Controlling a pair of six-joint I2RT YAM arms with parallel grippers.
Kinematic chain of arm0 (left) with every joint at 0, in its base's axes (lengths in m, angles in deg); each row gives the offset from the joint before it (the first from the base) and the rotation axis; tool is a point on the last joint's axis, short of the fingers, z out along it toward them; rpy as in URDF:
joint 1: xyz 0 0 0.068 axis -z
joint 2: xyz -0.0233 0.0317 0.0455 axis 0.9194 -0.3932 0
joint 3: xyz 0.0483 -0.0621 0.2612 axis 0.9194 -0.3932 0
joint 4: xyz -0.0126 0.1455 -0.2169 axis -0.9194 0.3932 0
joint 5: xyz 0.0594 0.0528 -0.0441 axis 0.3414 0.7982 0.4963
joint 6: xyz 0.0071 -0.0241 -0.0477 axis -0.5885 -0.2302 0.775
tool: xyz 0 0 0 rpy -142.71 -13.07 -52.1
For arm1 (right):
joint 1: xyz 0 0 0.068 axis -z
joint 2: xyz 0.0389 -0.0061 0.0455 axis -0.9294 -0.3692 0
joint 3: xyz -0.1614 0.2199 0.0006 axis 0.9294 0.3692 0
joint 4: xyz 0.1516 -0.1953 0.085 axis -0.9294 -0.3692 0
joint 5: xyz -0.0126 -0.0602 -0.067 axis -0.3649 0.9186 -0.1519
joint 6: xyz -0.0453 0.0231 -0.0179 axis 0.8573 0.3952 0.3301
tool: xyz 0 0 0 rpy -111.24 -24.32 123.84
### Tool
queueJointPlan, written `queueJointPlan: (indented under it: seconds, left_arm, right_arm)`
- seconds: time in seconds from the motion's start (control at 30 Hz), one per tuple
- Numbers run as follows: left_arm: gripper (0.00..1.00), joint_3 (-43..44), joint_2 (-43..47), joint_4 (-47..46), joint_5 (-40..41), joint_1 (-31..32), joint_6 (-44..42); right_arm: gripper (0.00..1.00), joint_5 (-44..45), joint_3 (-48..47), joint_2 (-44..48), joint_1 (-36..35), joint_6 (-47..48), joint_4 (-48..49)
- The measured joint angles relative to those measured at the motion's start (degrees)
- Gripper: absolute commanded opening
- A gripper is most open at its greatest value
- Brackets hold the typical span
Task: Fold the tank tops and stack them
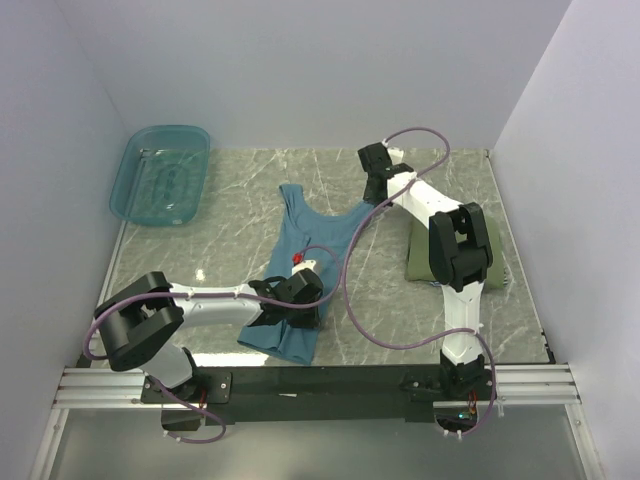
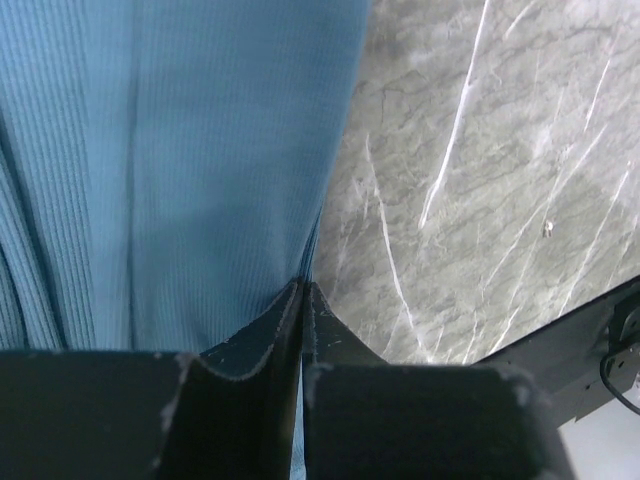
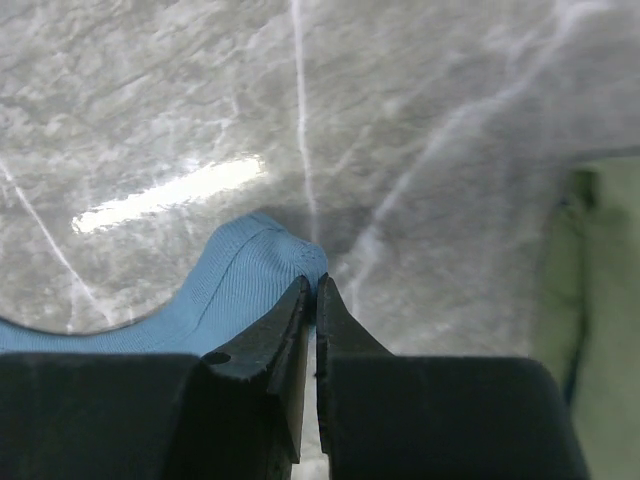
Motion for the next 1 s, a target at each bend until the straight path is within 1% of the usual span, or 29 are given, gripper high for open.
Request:
queueJointPlan:
  seconds: [0.23,0.43,0.57,0.6,0.63,0.67,0.77,0.9,1.0]
  left_arm:
    - [0.09,-0.9,0.7,-0.6,-1.0,0.5,-0.5]
    - [0.09,-1.2,0.9,-0.8,-1.2,0.8,-0.5]
    - [0.09,-1.4,1.0,-0.8,-1.3,0.8,-0.5]
    - [0.09,-1.4,1.1,-0.8,-1.3,0.8,-0.5]
    - [0.09,-1.4,1.1,-0.8,-1.3,0.8,-0.5]
    - [0.09,-1.5,1.2,-0.8,-1.4,0.8,-0.5]
    - [0.09,-1.6,1.4,-0.8,-1.5,0.9,-0.5]
    - [0.10,-1.7,1.5,-0.6,-1.7,0.9,-0.5]
    - [0.14,-1.7,1.8,0.0,-1.9,1.0,-0.5]
  right_arm:
    - [0.04,7.9,-8.3,-1.9,-2.9,0.7,-8.9]
    - [0.06,12.2,-20.3,-10.4,-5.5,1.2,-15.5]
    - [0.10,13.2,-24.9,-15.4,-5.8,1.6,-18.1]
    - [0.14,13.3,-25.7,-16.3,-5.8,1.6,-18.8]
    - [0.17,13.5,-26.5,-17.2,-5.8,1.7,-19.5]
    - [0.22,13.6,-26.9,-17.9,-5.8,1.8,-19.8]
    - [0.30,13.7,-26.4,-18.4,-5.8,1.7,-19.5]
    - [0.41,12.9,-20.4,-15.5,-5.8,1.0,-15.8]
    - [0.50,11.1,-13.5,-10.6,-5.8,0.2,-11.9]
